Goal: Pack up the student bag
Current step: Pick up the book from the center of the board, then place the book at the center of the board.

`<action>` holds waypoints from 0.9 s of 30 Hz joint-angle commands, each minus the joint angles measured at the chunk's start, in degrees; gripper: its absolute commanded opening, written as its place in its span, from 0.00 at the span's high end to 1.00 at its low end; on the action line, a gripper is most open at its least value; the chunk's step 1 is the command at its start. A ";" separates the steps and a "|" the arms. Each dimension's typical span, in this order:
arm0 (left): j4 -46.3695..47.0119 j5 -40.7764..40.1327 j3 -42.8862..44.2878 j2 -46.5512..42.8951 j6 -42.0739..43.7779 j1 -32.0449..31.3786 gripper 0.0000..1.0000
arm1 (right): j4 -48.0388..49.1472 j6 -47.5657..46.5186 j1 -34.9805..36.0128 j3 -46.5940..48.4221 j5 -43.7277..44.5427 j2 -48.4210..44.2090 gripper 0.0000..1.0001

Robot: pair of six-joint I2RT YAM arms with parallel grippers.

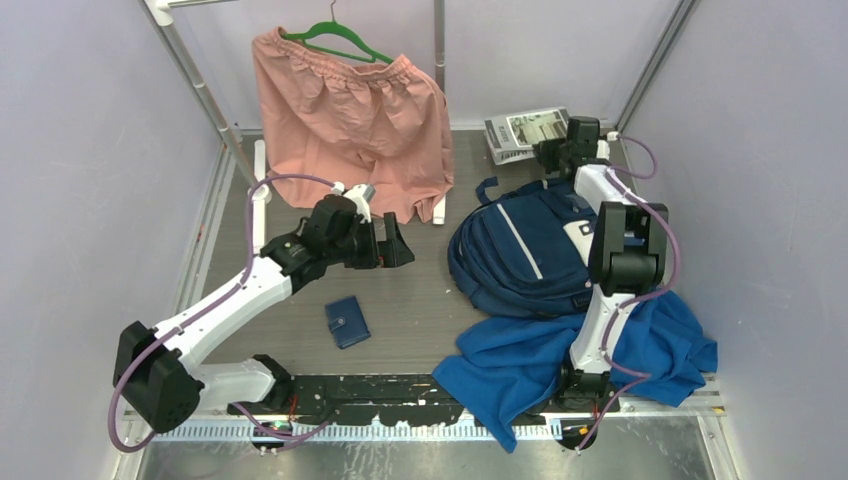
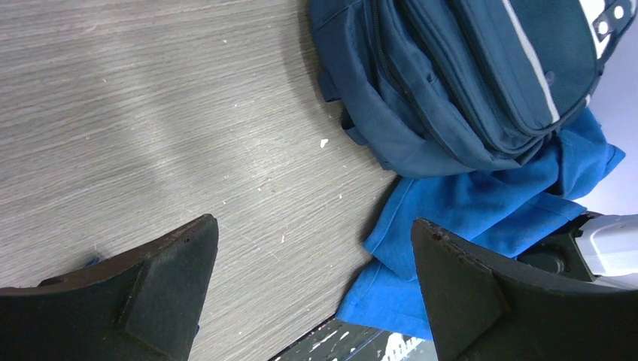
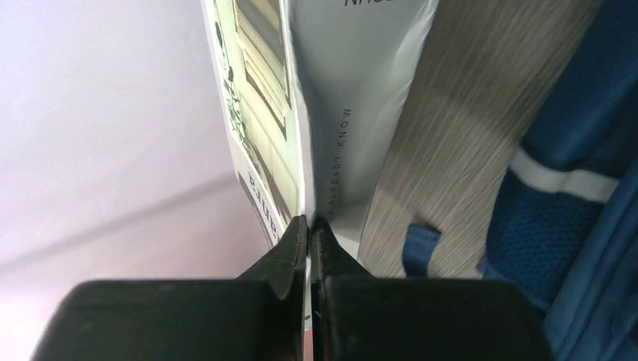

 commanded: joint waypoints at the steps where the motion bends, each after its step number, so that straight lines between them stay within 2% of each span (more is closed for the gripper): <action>1: 1.77 -0.51 0.70 -3.94 -0.02 0.20 0.00 | 2.11 -2.51 0.05 -1.91 -3.89 -10.28 0.99; 6: -0.02 -3.32 1.13 -5.50 -0.40 0.49 0.00 | -1.81 -4.04 0.15 -6.93 -7.56 -19.91 0.99; 12: -1.02 -4.10 0.61 -8.71 -5.34 2.74 0.00 | -12.58 -9.64 0.23 -14.35 -11.18 -35.25 0.99; 19: 7.16 4.29 -3.56 -11.89 -13.84 6.80 0.00 | -24.68 -16.61 1.73 -23.14 -20.05 -51.30 0.99; 23: 6.42 7.56 -4.09 -13.37 -14.87 11.38 0.00 | -33.13 -25.25 2.85 -22.88 -24.10 -57.04 0.99; 27: 2.67 9.51 -3.62 -13.73 -14.17 15.74 0.00 | -37.30 -32.80 10.33 -22.70 -29.53 -57.46 0.99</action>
